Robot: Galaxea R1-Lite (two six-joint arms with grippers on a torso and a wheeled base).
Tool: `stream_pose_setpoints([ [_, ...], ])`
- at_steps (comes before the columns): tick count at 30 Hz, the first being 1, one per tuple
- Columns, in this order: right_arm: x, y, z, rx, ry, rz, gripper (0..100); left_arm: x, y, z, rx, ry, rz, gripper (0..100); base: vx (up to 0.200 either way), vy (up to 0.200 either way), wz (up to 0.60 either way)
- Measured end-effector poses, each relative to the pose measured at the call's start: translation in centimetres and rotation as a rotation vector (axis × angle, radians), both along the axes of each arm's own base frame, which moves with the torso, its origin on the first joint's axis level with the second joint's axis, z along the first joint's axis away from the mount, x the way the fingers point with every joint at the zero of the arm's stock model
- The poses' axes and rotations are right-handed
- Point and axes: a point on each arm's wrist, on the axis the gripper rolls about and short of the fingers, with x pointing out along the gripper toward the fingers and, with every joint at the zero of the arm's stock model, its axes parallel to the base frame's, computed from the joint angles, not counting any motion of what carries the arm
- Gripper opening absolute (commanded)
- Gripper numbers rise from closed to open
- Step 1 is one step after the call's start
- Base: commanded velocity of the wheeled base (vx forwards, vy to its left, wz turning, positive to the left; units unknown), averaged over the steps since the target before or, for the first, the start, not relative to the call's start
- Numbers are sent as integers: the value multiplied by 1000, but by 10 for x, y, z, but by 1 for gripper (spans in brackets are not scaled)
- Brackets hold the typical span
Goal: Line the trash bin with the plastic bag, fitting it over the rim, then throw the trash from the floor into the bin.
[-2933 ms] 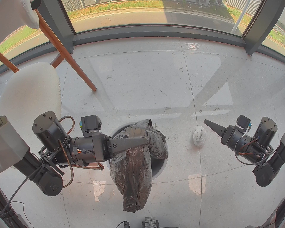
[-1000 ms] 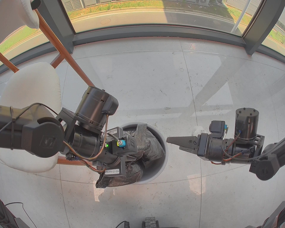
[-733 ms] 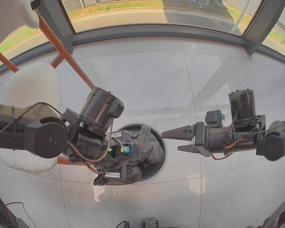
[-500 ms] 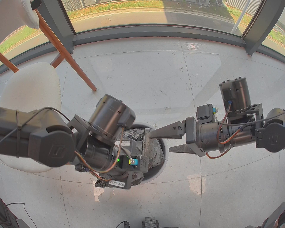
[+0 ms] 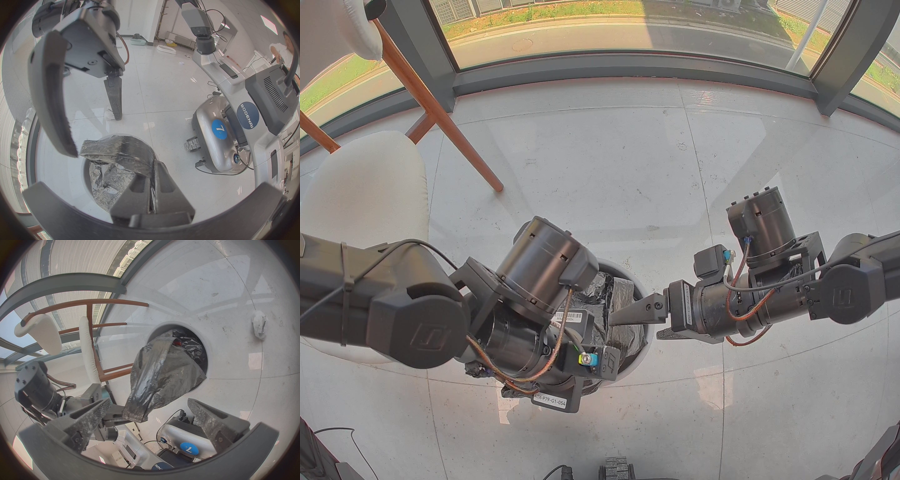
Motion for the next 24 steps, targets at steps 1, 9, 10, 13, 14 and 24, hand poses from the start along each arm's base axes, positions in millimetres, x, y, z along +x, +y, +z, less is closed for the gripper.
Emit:
stream_pose_setpoints([
  [1,1,0,-2,-3,4,-2,100,0,0,0,0,0,0,0,0,0,0],
  [9,12,3,-10,-18,15,-12,100,0,0,0,-2,-2,0,0,0,0,0],
  [10,13,3,-11,-20,16,-13,100,0,0,0,-1,-1,0,0,0,0,0],
  [13,18,7,-12,-18,15,-14,100,0,0,0,-2,-2,0,0,0,0,0],
  [14,19,8,-13,-18,14,-14,100,0,0,0,-2,-2,0,0,0,0,0],
  [24,27,14,-21,-35,15,-1,100,0,0,0,-3,-1,-1,0,0,0,0],
])
